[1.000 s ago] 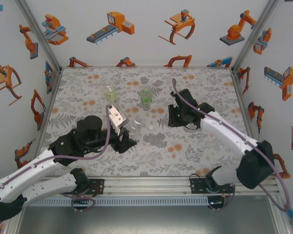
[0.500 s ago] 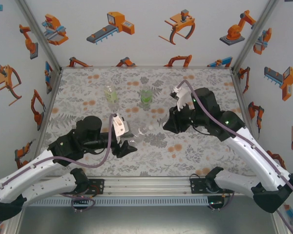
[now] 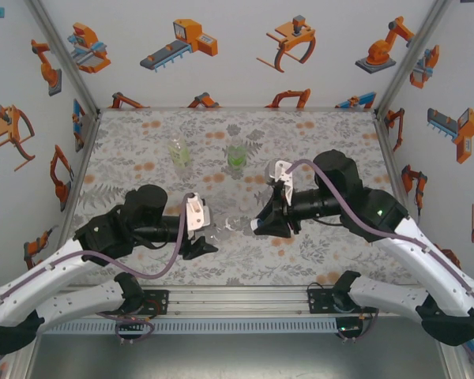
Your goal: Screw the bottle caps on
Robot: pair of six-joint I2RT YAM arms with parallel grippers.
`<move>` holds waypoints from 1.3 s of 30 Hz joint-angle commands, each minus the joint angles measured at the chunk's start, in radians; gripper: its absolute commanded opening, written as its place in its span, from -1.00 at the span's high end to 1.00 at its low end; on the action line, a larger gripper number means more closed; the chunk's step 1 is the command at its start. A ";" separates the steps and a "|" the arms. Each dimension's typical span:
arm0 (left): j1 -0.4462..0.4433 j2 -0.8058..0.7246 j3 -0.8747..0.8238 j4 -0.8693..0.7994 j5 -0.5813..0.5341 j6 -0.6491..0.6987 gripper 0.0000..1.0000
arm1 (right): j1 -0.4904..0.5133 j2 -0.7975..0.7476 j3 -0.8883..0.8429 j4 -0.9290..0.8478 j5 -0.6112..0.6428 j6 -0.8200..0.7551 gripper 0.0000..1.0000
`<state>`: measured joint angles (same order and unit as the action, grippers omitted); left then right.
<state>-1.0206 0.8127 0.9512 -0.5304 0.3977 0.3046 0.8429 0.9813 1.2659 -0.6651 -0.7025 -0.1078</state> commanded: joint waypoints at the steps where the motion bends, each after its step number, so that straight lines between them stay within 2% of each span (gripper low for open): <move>1: -0.005 0.009 0.035 -0.044 0.047 0.065 1.00 | 0.029 -0.013 0.043 0.055 0.029 -0.052 0.87; 7: -0.007 0.008 0.044 -0.038 0.067 0.067 1.00 | 0.057 0.019 0.066 0.093 0.005 -0.050 0.88; 19: -0.007 -0.014 0.033 -0.040 0.079 0.045 1.00 | 0.125 0.094 0.058 0.160 0.041 -0.037 0.88; 34: -0.007 -0.024 0.023 0.001 0.038 -0.003 1.00 | 0.172 0.096 0.060 0.127 0.041 -0.049 0.91; 39: -0.008 -0.020 0.024 0.007 0.065 -0.021 1.00 | 0.179 0.091 0.060 0.121 0.065 -0.066 0.92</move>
<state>-1.0271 0.8024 0.9627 -0.5938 0.4393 0.3168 1.0058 1.0748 1.3098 -0.5407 -0.6518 -0.1482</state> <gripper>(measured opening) 0.555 0.345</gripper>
